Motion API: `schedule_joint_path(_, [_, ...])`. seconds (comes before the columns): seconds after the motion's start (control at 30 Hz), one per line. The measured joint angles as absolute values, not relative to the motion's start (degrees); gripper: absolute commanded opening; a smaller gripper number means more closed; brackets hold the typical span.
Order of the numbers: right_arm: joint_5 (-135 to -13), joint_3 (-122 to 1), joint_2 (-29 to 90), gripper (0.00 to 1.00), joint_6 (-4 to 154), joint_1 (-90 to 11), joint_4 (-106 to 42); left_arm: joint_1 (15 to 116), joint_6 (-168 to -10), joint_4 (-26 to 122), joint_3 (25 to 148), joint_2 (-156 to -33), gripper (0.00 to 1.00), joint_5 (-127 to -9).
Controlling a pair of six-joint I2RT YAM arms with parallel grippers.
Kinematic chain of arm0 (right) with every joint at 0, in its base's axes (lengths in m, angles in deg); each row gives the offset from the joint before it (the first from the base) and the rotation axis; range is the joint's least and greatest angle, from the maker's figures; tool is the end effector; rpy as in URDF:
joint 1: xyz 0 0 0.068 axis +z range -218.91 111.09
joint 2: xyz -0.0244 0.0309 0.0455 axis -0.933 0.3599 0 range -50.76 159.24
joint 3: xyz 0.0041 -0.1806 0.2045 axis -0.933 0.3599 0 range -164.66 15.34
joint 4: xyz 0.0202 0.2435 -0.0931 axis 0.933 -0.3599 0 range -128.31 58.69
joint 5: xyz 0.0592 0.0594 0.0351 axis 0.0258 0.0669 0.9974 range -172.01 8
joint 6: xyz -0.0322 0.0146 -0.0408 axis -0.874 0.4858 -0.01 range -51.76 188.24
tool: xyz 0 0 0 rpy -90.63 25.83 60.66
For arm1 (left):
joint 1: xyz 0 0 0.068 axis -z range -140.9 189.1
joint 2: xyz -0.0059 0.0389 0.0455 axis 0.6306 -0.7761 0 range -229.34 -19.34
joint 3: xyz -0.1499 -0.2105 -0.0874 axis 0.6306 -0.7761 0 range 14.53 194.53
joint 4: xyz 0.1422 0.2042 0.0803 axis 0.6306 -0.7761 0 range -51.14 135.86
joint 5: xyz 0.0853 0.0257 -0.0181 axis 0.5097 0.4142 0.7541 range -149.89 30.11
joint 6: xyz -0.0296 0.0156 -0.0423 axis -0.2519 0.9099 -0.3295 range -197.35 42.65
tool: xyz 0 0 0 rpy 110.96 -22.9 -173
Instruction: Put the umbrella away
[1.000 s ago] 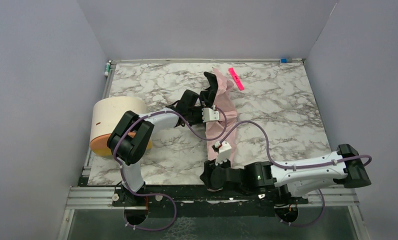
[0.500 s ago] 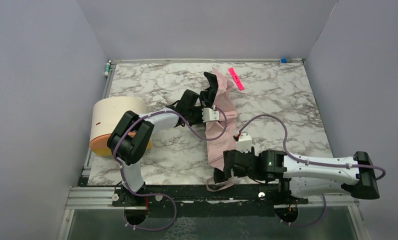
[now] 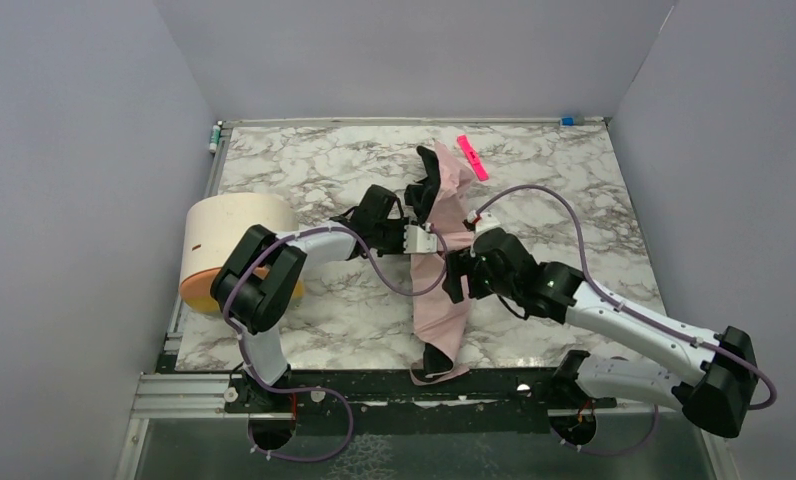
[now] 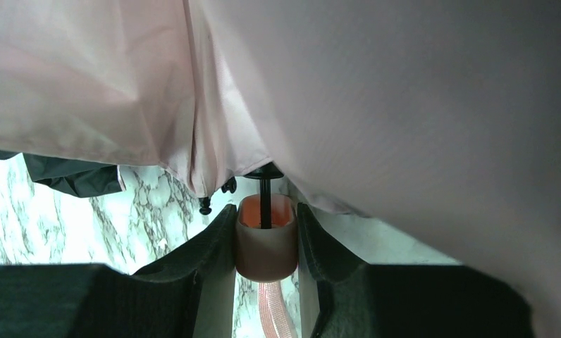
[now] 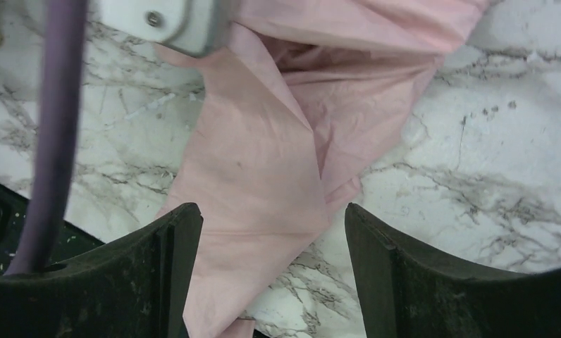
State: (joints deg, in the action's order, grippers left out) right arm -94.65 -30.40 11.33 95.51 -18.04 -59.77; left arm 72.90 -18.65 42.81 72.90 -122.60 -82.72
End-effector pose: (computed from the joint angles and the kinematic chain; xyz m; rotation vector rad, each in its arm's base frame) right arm 0.1484 0.1701 0.2587 -0.3768 2.3372 0.4167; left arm 0.2981 -0.2162 0.1606 1.8103 1.4824 -0.2667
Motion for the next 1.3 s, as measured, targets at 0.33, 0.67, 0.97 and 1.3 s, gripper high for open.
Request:
schedule_joint_path(0.33, [-93.8, -30.4, 8.5, 0.72, 83.9, -18.0, -56.3, 73.4, -17.5, 42.3, 72.9, -122.5, 0.00, -84.6])
schedule_joint_path(0.67, [-87.7, -36.3, 15.5, 0.79, 77.6, -31.6, -58.2, 73.4, -17.9, 41.4, 72.9, -122.3, 0.03, -87.5])
schedule_joint_path(0.97, [-76.5, -34.5, 15.2, 0.81, 62.1, -37.6, -48.6, 74.2, -17.8, 39.5, 72.2, -121.2, 0.02, -90.3])
schedule_joint_path(1.3, [-59.7, -48.2, 25.8, 0.87, 41.6, -43.0, -59.9, 74.5, -16.6, 38.7, 70.9, -119.9, 0.00, -90.4])
